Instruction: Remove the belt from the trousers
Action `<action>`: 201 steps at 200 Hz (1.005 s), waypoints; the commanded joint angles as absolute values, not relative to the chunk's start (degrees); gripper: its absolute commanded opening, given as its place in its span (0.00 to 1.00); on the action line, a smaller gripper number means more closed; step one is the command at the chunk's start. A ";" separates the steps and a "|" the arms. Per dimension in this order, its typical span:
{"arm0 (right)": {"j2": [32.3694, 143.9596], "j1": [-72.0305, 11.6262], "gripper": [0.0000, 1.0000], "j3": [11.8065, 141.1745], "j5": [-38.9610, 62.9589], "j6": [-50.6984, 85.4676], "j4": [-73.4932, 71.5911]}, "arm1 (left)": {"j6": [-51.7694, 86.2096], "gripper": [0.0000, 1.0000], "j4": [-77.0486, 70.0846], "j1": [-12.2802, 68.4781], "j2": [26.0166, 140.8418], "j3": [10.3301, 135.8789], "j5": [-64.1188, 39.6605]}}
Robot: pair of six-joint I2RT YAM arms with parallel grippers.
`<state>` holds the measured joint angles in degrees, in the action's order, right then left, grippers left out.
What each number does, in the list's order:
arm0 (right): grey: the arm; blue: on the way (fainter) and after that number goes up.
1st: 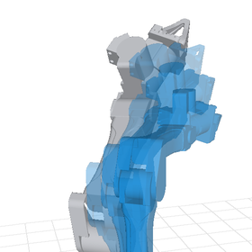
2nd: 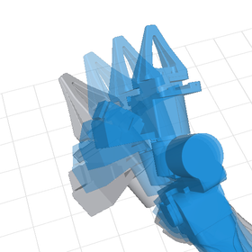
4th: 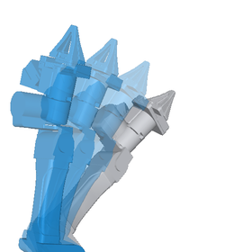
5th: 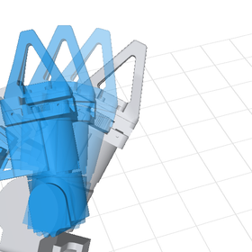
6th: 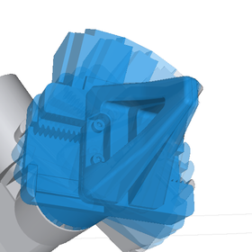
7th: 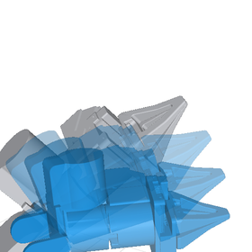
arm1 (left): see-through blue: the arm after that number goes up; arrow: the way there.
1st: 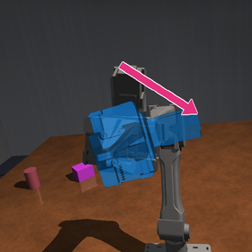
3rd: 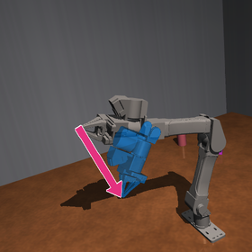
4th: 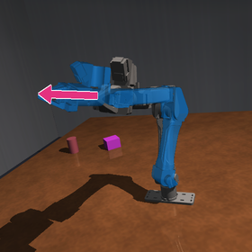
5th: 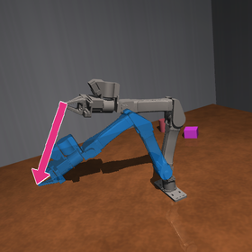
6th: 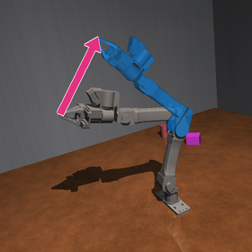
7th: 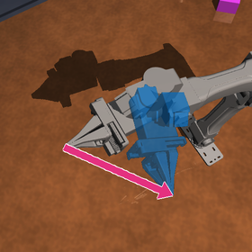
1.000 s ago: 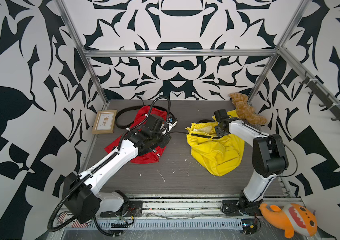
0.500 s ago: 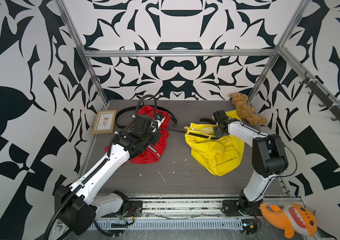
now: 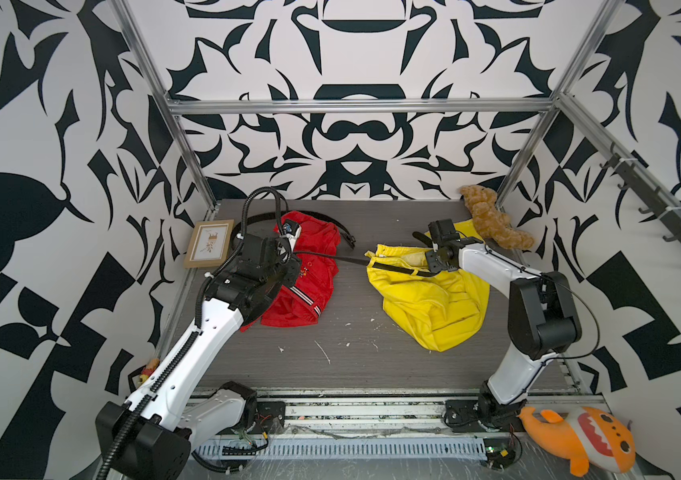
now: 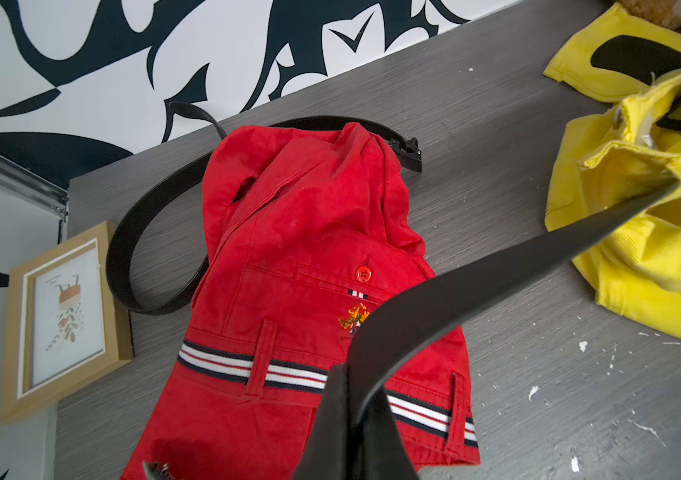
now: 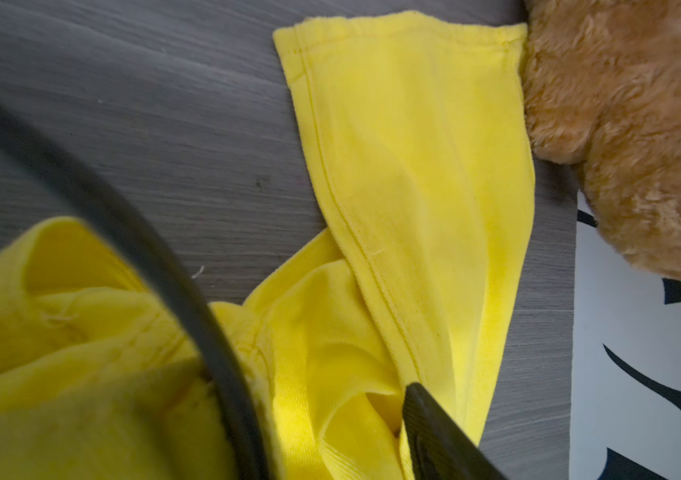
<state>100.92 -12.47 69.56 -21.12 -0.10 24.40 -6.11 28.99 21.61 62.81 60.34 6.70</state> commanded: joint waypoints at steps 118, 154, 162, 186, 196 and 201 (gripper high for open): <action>100.60 -3.55 0.67 69.80 -28.44 -1.94 29.85 | 6.24 0.00 29.77 11.68 64.29 54.38 8.39; 100.34 -4.22 0.61 67.09 -26.04 -0.58 29.16 | 7.74 0.00 31.59 16.76 68.56 52.33 6.70; 100.00 -4.34 0.61 66.12 -25.69 -0.28 28.48 | 8.19 0.00 32.59 17.19 70.29 52.57 5.26; 99.44 -4.72 0.59 64.10 -24.06 0.74 27.25 | 8.36 0.47 35.41 19.89 75.29 54.04 3.33; 99.49 -5.04 0.58 63.75 -23.73 1.11 27.04 | 7.67 0.68 36.00 21.43 75.97 55.12 3.79; 99.62 -5.22 0.58 63.57 -23.69 1.06 26.95 | 7.15 0.75 36.30 22.40 75.94 55.84 4.37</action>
